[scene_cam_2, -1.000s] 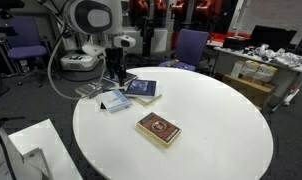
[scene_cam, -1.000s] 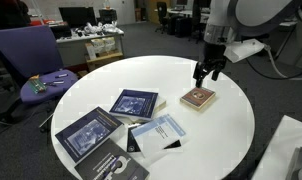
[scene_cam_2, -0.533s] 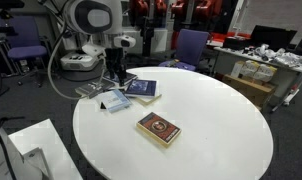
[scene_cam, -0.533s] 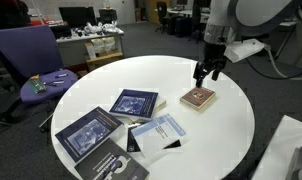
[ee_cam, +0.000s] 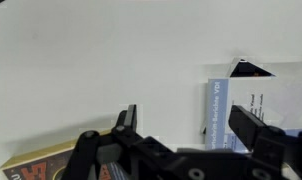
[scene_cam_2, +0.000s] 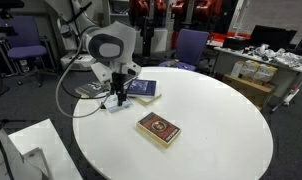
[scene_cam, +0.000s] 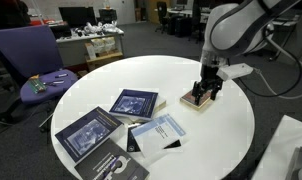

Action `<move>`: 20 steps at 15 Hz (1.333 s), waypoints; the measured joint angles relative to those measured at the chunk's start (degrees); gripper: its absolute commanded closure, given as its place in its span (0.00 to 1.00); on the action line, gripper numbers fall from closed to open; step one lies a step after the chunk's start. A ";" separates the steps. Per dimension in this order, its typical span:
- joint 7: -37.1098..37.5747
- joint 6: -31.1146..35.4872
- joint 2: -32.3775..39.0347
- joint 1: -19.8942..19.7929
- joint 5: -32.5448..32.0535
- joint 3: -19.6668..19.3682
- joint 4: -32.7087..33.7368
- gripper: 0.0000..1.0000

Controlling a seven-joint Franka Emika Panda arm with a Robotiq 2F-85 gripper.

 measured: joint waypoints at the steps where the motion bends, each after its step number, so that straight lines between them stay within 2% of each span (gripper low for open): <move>1: -1.53 1.11 2.56 -0.14 1.09 -0.55 0.35 0.00; 8: -7.51 2.72 15.70 -1.91 7.20 -1.14 8.66 0.00; 15: -12.99 2.71 22.38 -3.55 18.32 3.35 17.68 0.00; 20: -14.08 2.60 26.49 -3.80 20.48 5.27 21.26 0.00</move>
